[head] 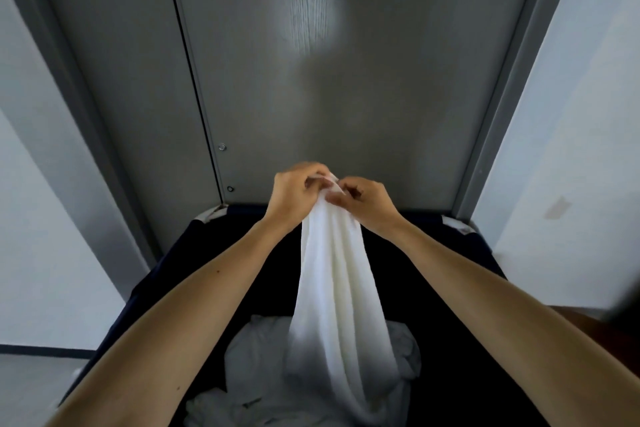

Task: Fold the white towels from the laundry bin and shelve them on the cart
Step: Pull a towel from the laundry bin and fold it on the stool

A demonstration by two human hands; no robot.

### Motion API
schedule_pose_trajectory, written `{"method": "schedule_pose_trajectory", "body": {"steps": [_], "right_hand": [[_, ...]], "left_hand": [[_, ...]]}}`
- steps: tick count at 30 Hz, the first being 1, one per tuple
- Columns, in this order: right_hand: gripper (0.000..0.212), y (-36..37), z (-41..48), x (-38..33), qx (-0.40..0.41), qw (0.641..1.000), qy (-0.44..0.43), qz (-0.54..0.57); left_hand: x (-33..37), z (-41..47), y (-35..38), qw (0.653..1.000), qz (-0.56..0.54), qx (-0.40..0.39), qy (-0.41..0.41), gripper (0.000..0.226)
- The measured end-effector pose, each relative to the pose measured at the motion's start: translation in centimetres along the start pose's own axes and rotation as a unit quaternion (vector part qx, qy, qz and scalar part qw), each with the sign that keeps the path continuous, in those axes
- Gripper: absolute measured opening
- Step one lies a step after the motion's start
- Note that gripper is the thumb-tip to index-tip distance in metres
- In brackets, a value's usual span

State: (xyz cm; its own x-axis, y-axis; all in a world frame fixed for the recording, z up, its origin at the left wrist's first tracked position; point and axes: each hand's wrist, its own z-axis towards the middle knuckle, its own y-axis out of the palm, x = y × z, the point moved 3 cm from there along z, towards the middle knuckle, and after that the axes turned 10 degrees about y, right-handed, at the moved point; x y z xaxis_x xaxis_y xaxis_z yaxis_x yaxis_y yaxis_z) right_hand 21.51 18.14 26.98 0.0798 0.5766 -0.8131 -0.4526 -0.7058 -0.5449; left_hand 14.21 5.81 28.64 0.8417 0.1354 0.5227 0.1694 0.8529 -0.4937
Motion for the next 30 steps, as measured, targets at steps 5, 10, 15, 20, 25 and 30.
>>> {"method": "schedule_pose_trajectory", "body": {"steps": [5,10,15,20,25,30], "right_hand": [[0.041,0.0,0.8,-0.4,-0.060,0.996,0.053,0.033],[0.038,-0.3,0.5,2.8,-0.123,0.983,0.140,0.005],[0.039,-2.9,1.6,2.4,-0.072,0.983,0.111,-0.124],[0.034,-5.3,3.8,-1.2,0.022,0.996,0.060,-0.069],[0.036,-3.6,2.5,2.5,-0.064,0.975,0.098,-0.188],[0.030,-4.8,2.8,2.5,-0.063,0.967,0.106,-0.222]], "left_hand": [[0.7,3.2,-2.2,0.982,-0.066,0.158,-0.077,0.019],[-0.4,4.4,-4.8,0.962,-0.103,0.227,-0.111,0.029],[-2.0,3.1,-6.3,0.958,-0.082,0.245,-0.124,0.013],[-4.3,3.6,-9.0,0.919,-0.080,0.346,-0.172,0.005],[-6.7,1.0,-9.7,0.918,-0.035,0.330,-0.216,0.003],[-9.3,-1.4,-9.7,0.907,0.009,0.318,-0.276,0.013]]}}
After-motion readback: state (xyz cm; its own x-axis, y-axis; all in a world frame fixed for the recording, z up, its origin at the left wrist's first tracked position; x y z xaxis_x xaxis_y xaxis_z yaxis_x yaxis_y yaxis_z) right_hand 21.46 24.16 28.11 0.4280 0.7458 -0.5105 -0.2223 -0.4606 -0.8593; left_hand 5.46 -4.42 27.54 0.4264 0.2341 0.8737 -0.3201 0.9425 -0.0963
